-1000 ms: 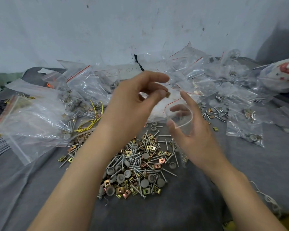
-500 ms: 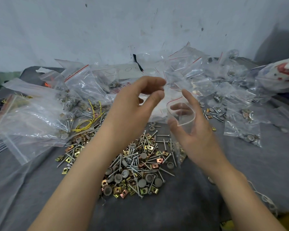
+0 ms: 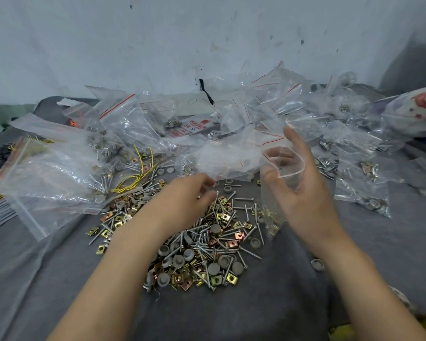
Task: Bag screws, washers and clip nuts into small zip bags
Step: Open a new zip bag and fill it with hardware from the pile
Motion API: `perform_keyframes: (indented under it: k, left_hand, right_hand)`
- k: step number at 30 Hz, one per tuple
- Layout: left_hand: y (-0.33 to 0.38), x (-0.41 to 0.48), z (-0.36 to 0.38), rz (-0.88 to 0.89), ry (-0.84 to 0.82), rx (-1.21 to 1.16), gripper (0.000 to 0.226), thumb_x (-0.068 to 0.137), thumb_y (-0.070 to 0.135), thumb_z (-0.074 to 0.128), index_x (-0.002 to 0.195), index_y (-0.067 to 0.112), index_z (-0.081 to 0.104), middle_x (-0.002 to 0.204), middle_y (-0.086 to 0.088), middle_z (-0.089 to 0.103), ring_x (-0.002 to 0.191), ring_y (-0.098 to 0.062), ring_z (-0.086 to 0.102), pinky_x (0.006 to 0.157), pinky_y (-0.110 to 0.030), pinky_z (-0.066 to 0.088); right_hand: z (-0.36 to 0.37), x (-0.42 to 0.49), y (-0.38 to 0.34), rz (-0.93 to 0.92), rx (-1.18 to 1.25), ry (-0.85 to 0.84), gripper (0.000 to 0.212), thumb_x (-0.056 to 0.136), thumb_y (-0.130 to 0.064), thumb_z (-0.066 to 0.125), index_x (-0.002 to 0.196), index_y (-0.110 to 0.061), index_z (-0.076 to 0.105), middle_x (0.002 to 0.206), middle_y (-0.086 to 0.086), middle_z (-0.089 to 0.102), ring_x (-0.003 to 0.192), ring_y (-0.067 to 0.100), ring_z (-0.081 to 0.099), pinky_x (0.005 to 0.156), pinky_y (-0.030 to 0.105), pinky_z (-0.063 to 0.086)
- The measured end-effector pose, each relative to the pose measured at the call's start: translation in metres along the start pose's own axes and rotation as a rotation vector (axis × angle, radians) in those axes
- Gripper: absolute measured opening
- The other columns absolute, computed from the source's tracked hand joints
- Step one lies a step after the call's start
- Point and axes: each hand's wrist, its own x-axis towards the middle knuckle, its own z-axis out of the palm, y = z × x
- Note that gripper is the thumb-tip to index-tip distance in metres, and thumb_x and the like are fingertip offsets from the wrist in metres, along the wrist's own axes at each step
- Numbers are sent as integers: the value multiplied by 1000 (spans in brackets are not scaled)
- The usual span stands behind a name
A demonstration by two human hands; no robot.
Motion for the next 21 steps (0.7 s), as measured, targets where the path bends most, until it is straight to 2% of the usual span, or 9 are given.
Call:
perform_keyframes:
  k: [6,13,21]
  left_hand:
    - [-6,0,7,17,-145,69,33,101,37,50,130,25,57,121,6,65,108,-12,60,96,-34,49]
    - [-6,2,11,14,-146,233,31,101,43,45,128,31,55,125,6,59,119,-17,43,102,-39,41]
    - [3,3,19,7,-89,294,33,103,43,40,124,27,58,126,2,58,119,-22,45,103,-40,39]
  right_hand:
    - [-1,1,2,-7,5,17,76,84,-60,61,152,-39,33,119,-20,62,119,6,56,103,33,43]
    - [-3,2,5,-2,0,18,74,86,-59,61,152,-42,32,120,-20,61,120,6,55,102,34,43]
    - [-4,2,4,1,-23,31,73,85,-60,61,150,-44,32,120,-21,62,120,5,56,106,45,45]
